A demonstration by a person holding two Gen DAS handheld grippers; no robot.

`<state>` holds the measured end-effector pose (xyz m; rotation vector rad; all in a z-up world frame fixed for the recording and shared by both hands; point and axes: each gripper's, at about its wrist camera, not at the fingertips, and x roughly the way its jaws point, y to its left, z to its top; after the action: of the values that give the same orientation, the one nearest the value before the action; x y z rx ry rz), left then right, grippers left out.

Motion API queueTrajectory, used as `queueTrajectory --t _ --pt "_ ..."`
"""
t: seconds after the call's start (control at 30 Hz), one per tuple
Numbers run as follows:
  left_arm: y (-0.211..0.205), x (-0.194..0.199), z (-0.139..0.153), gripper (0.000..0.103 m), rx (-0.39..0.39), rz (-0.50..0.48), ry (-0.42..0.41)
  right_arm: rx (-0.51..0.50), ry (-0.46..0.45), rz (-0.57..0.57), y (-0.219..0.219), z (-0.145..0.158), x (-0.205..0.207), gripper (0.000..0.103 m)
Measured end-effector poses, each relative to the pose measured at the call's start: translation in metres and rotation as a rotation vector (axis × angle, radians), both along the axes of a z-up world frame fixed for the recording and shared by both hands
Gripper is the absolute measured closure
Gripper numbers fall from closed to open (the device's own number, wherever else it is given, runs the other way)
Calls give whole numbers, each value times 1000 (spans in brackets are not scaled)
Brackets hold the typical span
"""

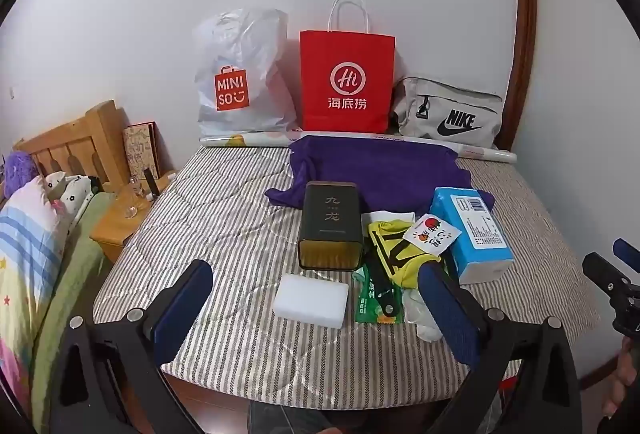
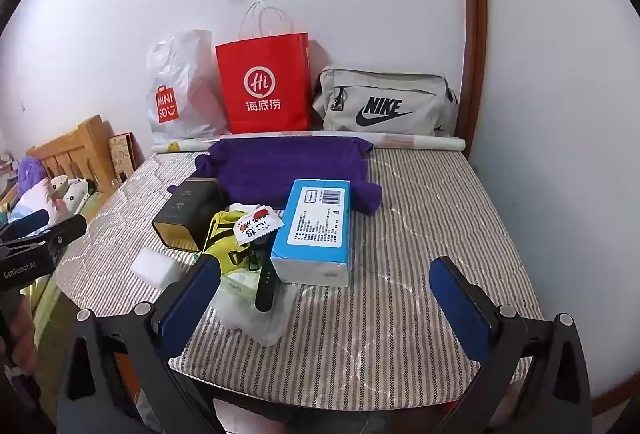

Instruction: Organize soft objects

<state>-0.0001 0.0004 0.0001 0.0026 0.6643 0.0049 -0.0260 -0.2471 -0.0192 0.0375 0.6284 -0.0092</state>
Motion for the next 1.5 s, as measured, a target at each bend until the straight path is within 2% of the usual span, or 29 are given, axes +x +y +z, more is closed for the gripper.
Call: queueTrajectory --t 0.17,0.2,0.47,0.53,1.5 --pt "2 3 -1 0 -22 9 8 7 -4 3 0 1 -1 0" --pt "-2 0 5 0 -13 -7 -12 5 -5 3 2 0 -2 0" --pt "-5 3 8 0 -11 -9 -6 5 -4 9 4 3 -2 0" --pt "5 -1 5 0 -29 -11 -14 4 -10 11 5 2 -4 0" --pt "10 -5 7 0 -18 -6 -20 9 -14 23 6 3 -7 0"
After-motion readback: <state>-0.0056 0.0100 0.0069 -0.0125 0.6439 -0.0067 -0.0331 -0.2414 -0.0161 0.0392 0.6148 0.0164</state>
